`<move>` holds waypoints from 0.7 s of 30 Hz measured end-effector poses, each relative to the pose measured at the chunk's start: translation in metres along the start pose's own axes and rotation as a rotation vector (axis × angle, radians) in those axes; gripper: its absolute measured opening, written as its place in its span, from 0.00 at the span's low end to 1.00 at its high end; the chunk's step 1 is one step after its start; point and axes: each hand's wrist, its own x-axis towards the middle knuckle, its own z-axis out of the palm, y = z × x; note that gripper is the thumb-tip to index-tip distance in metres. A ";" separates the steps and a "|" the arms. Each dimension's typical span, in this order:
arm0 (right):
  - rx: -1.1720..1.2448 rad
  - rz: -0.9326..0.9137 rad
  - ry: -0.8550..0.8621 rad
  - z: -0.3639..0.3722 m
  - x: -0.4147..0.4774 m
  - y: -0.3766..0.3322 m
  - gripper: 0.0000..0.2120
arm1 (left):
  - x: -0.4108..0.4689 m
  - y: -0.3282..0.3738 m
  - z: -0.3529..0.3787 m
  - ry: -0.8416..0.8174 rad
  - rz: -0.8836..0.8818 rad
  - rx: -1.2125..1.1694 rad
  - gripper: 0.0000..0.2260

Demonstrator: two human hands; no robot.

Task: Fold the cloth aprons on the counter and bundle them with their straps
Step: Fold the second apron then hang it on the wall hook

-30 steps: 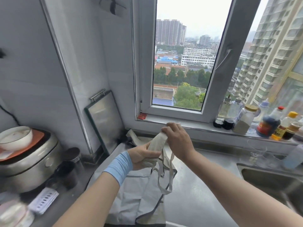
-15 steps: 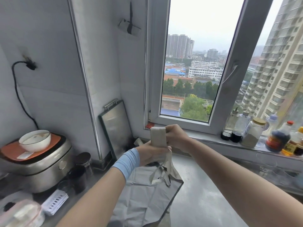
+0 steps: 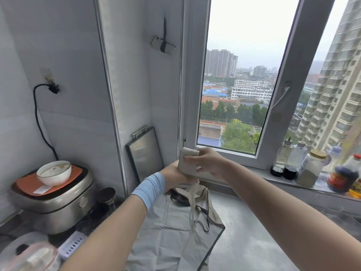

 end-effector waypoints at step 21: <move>0.106 0.059 -0.085 0.007 -0.015 0.001 0.09 | -0.002 0.026 -0.050 0.270 -0.050 -0.731 0.13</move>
